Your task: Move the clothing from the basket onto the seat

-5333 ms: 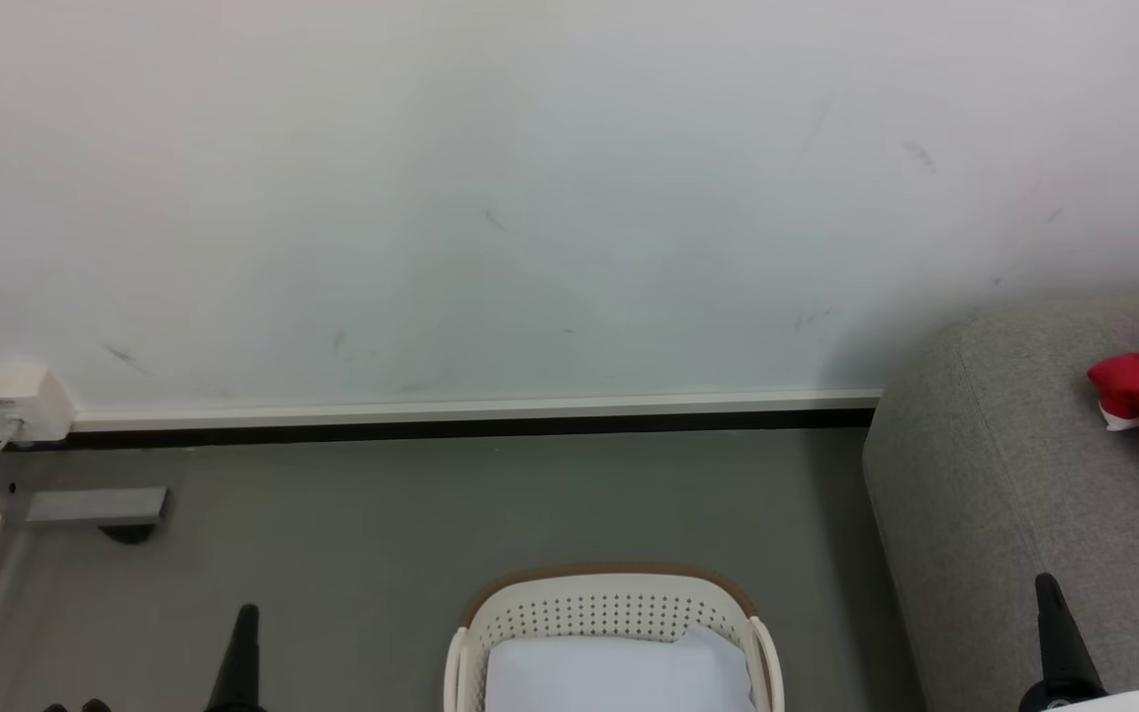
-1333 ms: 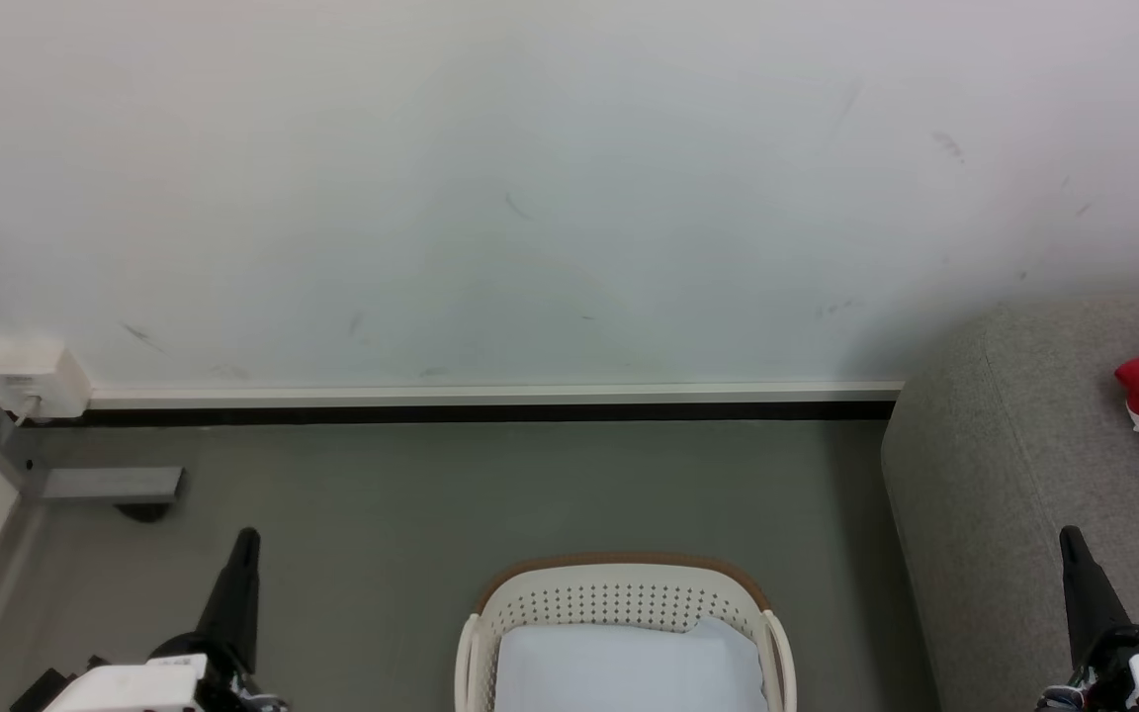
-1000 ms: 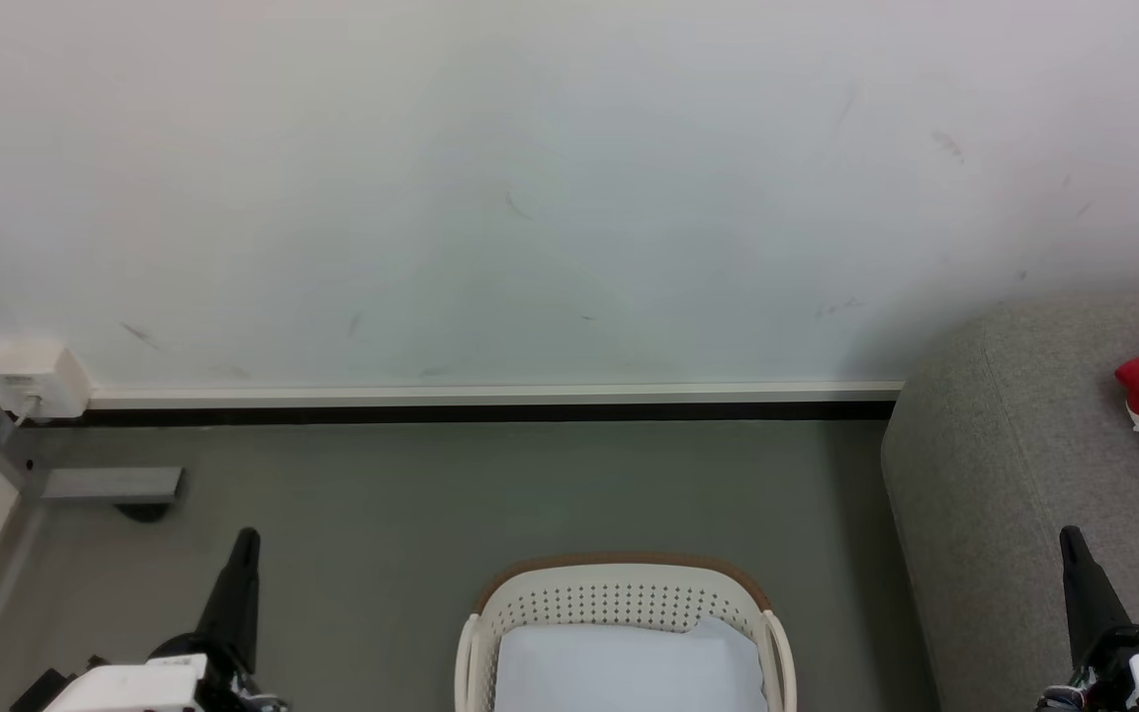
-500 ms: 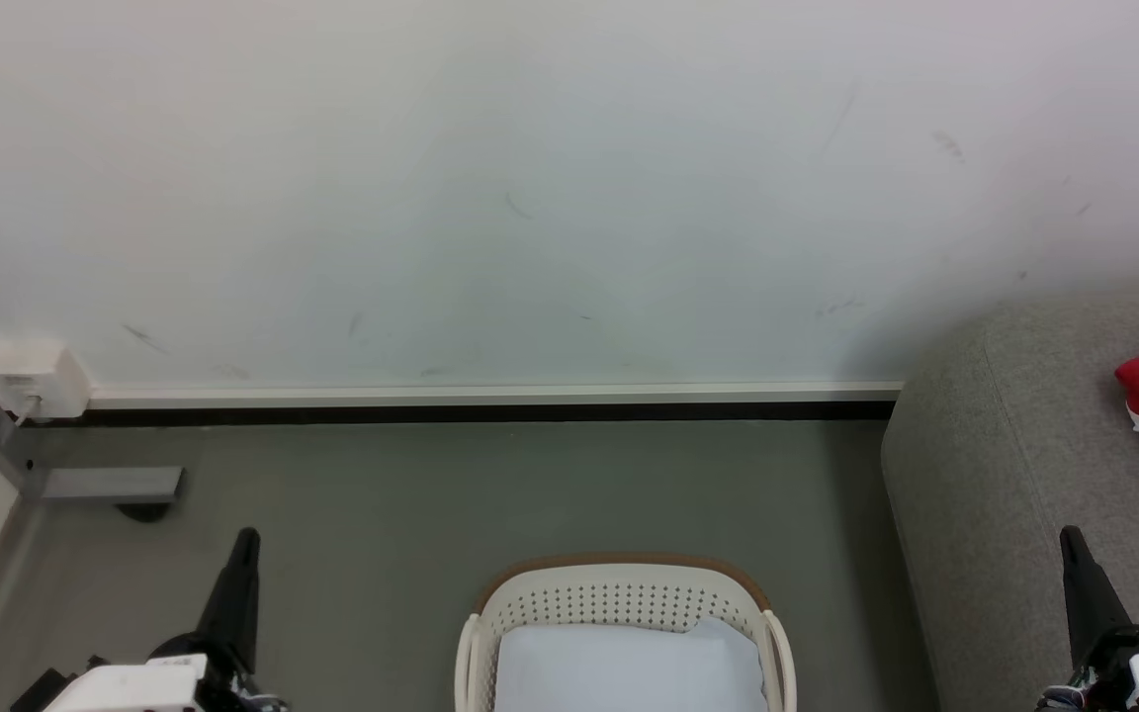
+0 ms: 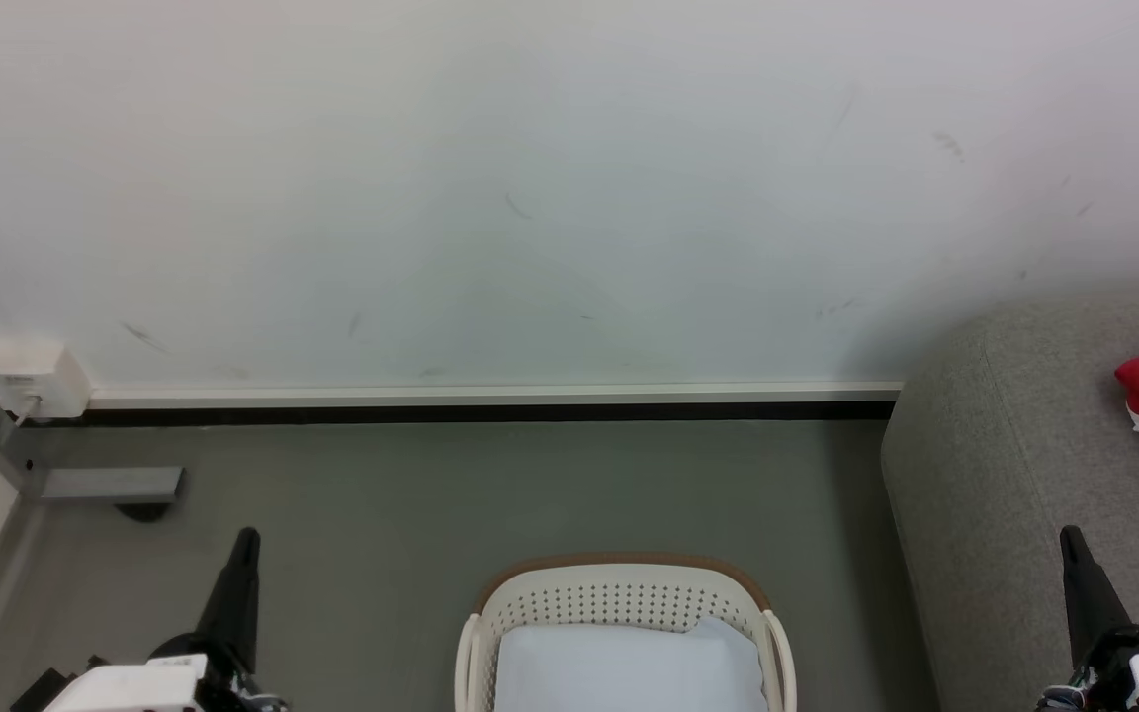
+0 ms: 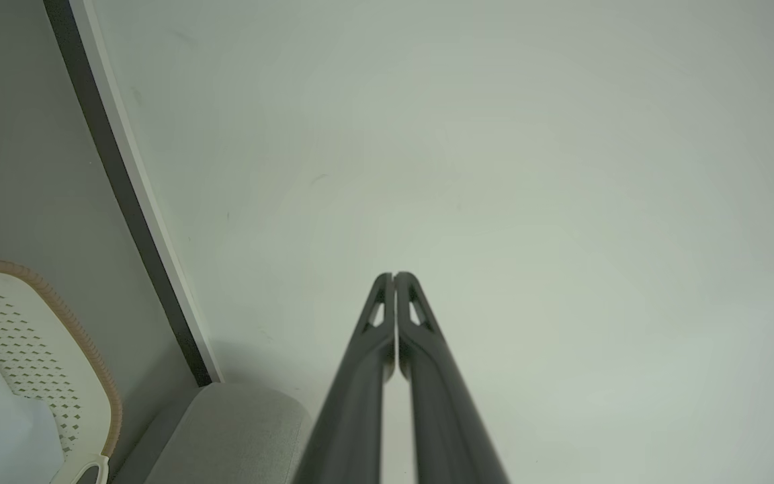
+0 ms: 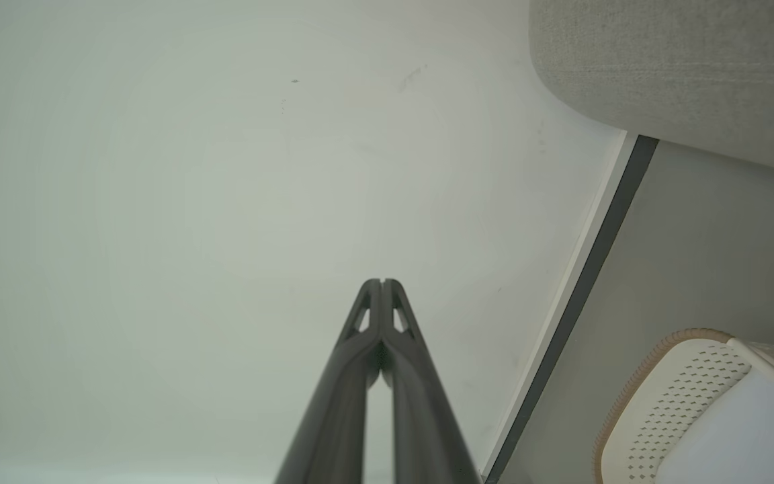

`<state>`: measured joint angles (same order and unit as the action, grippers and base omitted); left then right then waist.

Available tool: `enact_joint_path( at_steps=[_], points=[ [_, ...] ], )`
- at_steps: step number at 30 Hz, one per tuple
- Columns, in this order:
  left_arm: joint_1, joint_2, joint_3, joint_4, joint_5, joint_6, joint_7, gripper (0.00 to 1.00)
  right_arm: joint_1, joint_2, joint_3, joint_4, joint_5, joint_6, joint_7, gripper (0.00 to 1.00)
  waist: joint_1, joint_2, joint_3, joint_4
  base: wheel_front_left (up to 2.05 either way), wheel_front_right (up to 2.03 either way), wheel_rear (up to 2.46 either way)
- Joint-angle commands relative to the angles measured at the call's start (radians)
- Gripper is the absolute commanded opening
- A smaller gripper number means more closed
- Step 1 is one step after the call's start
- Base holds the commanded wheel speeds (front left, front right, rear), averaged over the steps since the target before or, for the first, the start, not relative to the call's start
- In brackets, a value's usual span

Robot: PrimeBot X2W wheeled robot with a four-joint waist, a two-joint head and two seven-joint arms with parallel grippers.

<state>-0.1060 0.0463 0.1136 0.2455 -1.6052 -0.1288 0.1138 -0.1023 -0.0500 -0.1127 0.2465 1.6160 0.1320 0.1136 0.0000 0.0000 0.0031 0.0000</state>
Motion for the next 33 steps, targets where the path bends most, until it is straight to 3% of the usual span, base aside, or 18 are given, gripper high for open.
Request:
enact_joint_path(
  at_steps=[1,33],
  points=[
    [-0.008,0.007,0.002,0.000,-0.014,-0.005,0.004,0.00,-0.013,-0.002,-0.004,-0.004,-0.006,-0.002,0.004,0.00,0.0000,0.0000,0.000,0.000,0.00,0.00,0.00],
    [-0.008,0.007,0.001,0.000,-0.014,-0.005,0.004,0.00,-0.013,-0.002,-0.005,-0.004,-0.006,-0.002,0.004,0.00,0.0000,0.0000,0.000,0.000,0.00,0.00,0.00]
  ],
)
